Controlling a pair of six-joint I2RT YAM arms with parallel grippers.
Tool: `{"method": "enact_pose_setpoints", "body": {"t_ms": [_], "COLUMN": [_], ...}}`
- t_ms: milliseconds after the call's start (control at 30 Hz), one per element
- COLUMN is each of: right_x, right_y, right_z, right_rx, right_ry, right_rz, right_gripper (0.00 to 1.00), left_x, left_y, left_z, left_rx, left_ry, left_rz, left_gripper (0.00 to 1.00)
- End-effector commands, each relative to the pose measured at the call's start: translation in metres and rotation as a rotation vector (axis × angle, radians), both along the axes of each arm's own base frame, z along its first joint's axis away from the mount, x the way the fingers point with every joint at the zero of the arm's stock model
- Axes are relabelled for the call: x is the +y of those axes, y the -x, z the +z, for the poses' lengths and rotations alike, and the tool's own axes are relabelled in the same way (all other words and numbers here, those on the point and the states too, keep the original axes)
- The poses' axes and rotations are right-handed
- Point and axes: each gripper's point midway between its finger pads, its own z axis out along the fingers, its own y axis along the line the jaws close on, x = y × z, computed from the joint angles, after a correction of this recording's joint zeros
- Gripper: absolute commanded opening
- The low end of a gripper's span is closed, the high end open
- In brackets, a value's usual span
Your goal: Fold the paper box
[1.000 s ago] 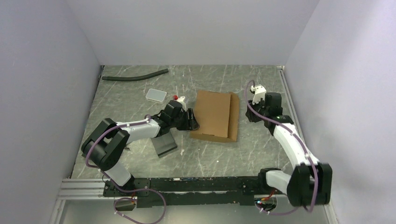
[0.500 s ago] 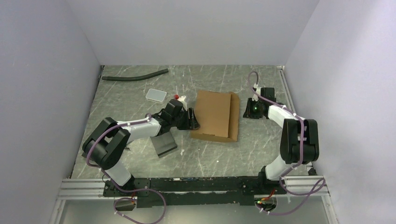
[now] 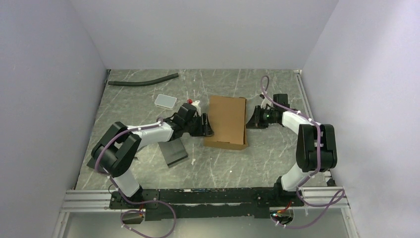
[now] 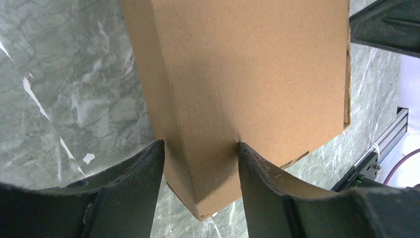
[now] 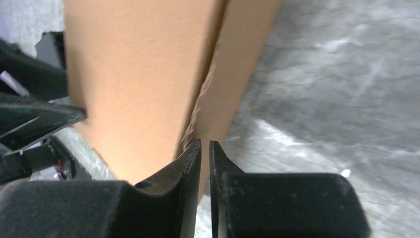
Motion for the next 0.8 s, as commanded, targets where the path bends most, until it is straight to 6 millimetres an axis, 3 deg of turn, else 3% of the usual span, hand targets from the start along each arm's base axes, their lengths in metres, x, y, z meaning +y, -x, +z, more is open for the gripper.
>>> {"method": "enact_pose_setpoints", "body": {"t_ms": [0, 133, 200, 367, 467, 533, 600, 700, 767], "right_x": [0.03, -0.012, -0.032, -0.063, -0.048, -0.035, -0.017, 0.003, 0.009], "right_y": [0.011, 0.0, -0.002, -0.009, -0.01, -0.011, -0.01, -0.023, -0.045], "right_z": [0.04, 0.027, 0.03, 0.069, 0.111, 0.134, 0.152, 0.167, 0.168], "right_rx": [-0.093, -0.131, -0.173, -0.397, -0.609, -0.723, -0.838, -0.868, -0.805], "right_ry": [-0.093, 0.169, 0.244, 0.373, 0.336, 0.3, 0.257, 0.135, 0.07], "right_rz": [0.108, 0.0, -0.041, -0.067, 0.06, 0.162, 0.333, 0.467, 0.473], "right_gripper": [0.16, 0.2, 0.21, 0.33, 0.52, 0.78, 0.92, 0.95, 0.95], "left_x": [0.013, 0.012, 0.016, 0.03, 0.042, 0.048, 0.057, 0.075, 0.084], "left_y": [0.01, 0.0, -0.006, -0.024, -0.035, -0.044, -0.051, -0.05, -0.035], "left_z": [-0.032, -0.028, -0.026, -0.02, -0.01, 0.009, 0.03, 0.067, 0.082], "left_rx": [0.07, 0.06, 0.058, 0.044, 0.029, -0.018, -0.079, -0.164, -0.184], "left_ry": [-0.129, -0.147, -0.153, -0.172, -0.2, -0.218, -0.24, -0.244, -0.192], "left_rz": [-0.024, -0.026, -0.02, -0.024, -0.019, 0.001, 0.036, 0.12, 0.166], "left_gripper": [0.6, 0.61, 0.61, 0.65, 0.68, 0.73, 0.78, 0.79, 0.76]}}
